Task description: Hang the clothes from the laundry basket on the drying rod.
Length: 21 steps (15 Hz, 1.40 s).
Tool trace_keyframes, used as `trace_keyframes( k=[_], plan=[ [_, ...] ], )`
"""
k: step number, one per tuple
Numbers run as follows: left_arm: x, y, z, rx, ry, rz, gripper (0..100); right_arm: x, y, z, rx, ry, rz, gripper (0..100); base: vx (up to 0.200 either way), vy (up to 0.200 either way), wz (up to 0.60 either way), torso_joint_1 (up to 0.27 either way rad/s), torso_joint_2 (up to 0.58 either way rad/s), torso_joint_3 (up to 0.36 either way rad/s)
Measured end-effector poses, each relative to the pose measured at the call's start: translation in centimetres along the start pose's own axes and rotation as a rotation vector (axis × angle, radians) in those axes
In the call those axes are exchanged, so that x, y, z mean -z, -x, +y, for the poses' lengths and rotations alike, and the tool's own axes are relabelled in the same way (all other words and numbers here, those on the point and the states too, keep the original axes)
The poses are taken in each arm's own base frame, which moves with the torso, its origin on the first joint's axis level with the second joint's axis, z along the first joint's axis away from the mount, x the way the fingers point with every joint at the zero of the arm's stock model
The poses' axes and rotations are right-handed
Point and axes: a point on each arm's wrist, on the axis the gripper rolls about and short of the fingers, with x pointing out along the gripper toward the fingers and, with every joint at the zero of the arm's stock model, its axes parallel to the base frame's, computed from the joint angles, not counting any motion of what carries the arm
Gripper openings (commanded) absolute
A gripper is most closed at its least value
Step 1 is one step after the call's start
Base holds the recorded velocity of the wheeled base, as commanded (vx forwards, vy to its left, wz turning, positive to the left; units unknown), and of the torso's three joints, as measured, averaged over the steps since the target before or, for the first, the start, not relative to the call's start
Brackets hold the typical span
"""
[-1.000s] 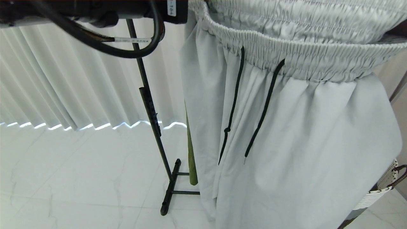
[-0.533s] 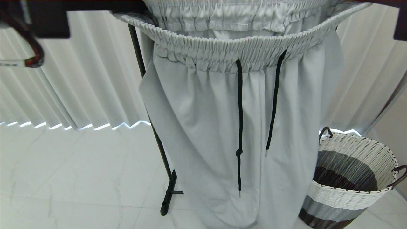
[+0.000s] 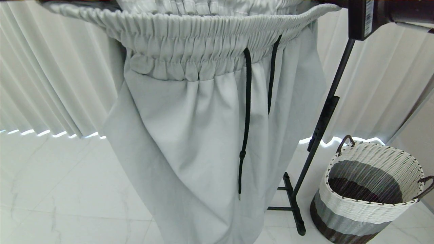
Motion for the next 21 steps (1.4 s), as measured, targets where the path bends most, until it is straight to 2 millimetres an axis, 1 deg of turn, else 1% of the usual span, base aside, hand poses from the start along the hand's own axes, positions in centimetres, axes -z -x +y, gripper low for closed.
trace_keyframes(
  k=[3,5,8,10,13,15,17,20,21],
  plan=[
    [0.1,0.6,0.0,-0.012,-0.012,-0.005,0,0.4,-0.8,0.2,0.004,0.006,0.02,0,0.0,0.0,0.0,0.0,0.0,0.0],
    [0.0,0.8,0.0,-0.011,-0.01,-0.01,0,0.7,-1.0,-0.1,0.018,0.009,0.035,0,0.0,0.0,0.0,0.0,0.0,0.0],
    [0.3,0.4,0.3,-0.039,-0.014,0.008,0,1.1,-0.5,-1.0,0.039,0.016,0.062,0,0.0,0.0,0.0,0.0,0.0,0.0],
    [0.7,-1.0,1.3,-0.122,-0.016,0.048,0,1.3,1.2,-1.7,0.023,0.032,0.108,0,0.0,0.0,0.0,0.0,0.0,0.0],
    [-0.3,-4.3,2.4,-0.151,-0.004,0.046,0,1.5,4.7,-2.8,0.006,0.046,0.143,0,0.0,0.0,0.0,0.0,0.0,0.0],
    [-0.9,-6.2,2.8,-0.168,-0.002,0.044,0,1.9,6.5,-3.2,0.007,0.048,0.146,0,0.0,0.0,0.0,0.0,0.0,0.0],
    [-1.0,-7.4,2.8,-0.174,-0.004,0.052,0,2.1,7.6,-3.5,0.014,0.045,0.138,0,0.0,0.0,0.0,0.0,0.0,0.0],
    [-0.9,-8.1,2.7,-0.175,-0.006,0.063,0,2.1,8.6,-3.8,0.022,0.038,0.123,0,0.0,0.0,0.0,0.0,0.0,0.0],
    [-0.9,-8.3,2.7,-0.174,-0.007,0.066,0,2.0,8.7,-3.9,0.023,0.036,0.12,100,0.0,0.0,0.0,0.0,0.0,0.0]
  ],
)
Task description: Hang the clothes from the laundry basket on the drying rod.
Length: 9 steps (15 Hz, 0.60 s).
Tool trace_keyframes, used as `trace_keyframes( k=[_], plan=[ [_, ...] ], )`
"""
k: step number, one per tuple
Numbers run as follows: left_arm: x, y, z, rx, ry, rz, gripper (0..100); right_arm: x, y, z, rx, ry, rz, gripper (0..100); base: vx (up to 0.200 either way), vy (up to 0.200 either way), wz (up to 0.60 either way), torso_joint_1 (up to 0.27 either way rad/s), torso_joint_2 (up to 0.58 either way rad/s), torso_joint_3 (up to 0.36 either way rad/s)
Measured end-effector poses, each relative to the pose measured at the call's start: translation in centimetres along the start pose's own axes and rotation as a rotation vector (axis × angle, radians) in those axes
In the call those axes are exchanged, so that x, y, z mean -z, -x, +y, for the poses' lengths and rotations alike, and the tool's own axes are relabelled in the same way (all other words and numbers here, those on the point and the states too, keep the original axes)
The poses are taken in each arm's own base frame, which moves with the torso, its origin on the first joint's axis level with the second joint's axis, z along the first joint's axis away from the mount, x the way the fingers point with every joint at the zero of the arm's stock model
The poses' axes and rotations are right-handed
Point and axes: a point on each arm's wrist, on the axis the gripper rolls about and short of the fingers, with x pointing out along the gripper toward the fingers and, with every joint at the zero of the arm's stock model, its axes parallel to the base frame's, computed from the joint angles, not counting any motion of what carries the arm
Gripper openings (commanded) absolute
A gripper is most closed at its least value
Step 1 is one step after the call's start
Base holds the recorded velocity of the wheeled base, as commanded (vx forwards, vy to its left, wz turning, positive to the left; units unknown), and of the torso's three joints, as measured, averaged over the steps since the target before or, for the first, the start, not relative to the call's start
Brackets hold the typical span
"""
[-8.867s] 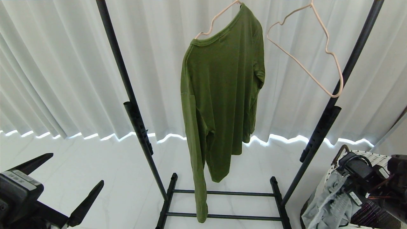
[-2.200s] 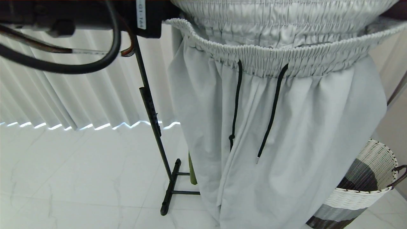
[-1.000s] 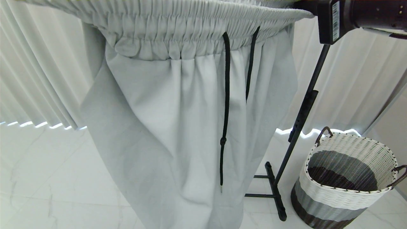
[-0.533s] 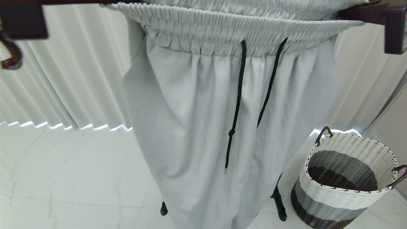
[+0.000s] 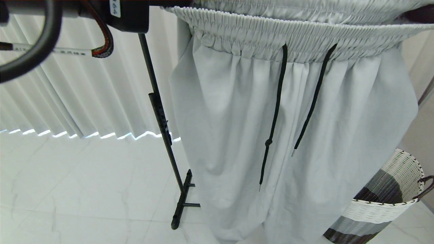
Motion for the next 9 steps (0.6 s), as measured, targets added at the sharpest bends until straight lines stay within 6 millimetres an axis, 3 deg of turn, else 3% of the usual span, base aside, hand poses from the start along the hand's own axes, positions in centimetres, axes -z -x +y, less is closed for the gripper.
trace_keyframes(
  k=[5,9],
  plan=[
    [0.0,-0.1,-0.1,-0.014,-0.009,0.004,0,0.3,0.4,0.0,-0.005,0.003,0.005,100,0.0,0.0,0.0,0.0,0.0,0.0],
    [0.0,-0.8,0.4,-0.189,0.006,0.028,0,2.3,2.0,0.9,-0.143,0.012,-0.038,100,0.0,0.0,0.0,0.0,0.0,0.0]
  ],
)
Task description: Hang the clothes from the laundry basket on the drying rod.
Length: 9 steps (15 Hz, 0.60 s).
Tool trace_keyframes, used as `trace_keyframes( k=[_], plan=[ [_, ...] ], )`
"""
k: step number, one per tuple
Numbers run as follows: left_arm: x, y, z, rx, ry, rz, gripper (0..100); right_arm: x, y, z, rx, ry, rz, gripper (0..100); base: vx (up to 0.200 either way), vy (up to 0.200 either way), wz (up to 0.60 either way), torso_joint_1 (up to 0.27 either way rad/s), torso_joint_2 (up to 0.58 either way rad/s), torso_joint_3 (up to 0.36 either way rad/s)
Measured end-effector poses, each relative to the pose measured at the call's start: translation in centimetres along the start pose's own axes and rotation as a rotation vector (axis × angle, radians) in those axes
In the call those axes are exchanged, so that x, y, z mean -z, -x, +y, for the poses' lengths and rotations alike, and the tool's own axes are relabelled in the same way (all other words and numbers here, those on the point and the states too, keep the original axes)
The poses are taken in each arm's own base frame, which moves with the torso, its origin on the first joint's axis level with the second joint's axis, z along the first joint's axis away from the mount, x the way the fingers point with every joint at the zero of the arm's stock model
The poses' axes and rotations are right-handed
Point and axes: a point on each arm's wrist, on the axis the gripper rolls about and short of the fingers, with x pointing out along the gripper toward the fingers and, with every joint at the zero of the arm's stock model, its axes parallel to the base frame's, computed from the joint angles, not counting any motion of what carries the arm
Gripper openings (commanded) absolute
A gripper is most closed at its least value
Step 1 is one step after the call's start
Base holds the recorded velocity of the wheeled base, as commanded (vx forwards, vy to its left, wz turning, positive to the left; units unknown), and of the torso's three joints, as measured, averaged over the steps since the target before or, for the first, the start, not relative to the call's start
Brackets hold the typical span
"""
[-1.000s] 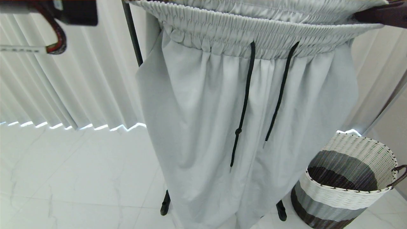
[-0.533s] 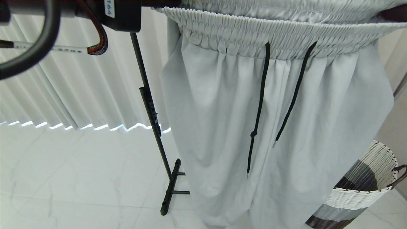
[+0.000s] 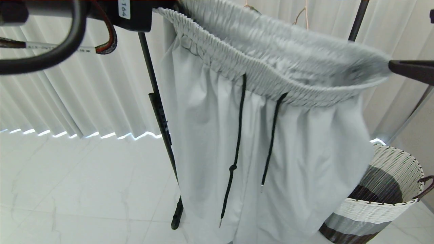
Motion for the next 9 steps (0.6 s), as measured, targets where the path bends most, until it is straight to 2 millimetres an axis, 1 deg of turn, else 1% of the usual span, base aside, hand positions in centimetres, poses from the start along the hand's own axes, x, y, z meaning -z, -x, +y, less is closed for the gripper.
trace_keyframes(
  k=[2,5,7,9],
  plan=[
    [0.0,-0.6,-0.1,-0.044,0.004,0.003,0,1.0,1.2,0.5,-0.076,0.002,-0.03,100,0.0,0.0,0.0,0.0,0.0,0.0],
    [0.5,-1.0,-0.4,-0.05,-0.009,0.021,0,1.8,2.2,0.6,-0.069,-0.016,-0.02,100,0.0,0.0,0.0,0.0,0.0,0.0],
    [0.6,-0.8,-0.3,-0.064,-0.01,0.026,0,2.5,2.1,0.0,-0.006,-0.022,0.03,100,0.0,0.0,0.0,0.0,0.0,0.0],
    [0.9,-0.3,-0.1,-0.064,-0.013,0.032,0,3.9,1.7,-1.0,0.114,-0.029,0.132,100,0.0,0.0,0.0,0.0,0.0,0.0]
  ],
)
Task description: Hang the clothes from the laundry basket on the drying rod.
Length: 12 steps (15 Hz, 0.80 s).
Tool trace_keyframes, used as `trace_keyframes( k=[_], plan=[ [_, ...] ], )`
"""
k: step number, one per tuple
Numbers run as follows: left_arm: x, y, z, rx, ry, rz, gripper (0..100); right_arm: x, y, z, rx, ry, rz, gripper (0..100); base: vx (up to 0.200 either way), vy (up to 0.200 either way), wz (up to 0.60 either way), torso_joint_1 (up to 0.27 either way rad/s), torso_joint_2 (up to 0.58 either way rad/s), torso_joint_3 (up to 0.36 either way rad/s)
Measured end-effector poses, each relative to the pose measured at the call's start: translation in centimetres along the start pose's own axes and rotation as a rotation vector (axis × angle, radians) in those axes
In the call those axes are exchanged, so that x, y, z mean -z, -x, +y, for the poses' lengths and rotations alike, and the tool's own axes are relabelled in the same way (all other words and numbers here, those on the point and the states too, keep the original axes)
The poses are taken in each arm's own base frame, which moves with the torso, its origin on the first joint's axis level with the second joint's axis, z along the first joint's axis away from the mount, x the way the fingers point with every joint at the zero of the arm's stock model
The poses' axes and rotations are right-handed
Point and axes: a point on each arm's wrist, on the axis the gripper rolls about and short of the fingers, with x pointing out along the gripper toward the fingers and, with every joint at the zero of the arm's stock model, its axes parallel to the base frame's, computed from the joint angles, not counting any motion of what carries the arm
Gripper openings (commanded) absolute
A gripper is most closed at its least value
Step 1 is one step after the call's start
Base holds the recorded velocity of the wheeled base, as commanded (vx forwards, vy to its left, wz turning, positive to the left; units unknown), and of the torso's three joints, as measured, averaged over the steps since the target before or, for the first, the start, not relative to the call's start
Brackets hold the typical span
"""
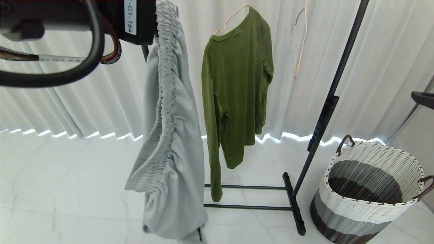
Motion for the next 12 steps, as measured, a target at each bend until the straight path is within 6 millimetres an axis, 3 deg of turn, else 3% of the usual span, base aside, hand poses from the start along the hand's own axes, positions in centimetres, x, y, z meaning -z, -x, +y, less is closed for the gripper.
trace_keyframes(
  k=[4,12],
  plan=[
    [1.2,0.8,0.2,0.007,-0.016,0.027,0,4.1,-1.8,-0.9,0.172,-0.018,0.191,100,0.0,0.0,0.0,0.0,0.0,0.0],
    [1.7,1.7,0.7,0.007,-0.018,0.029,0,10.7,-2.6,0.8,0.337,0.089,0.194,100,0.0,0.0,0.0,0.0,0.0,0.0]
  ],
)
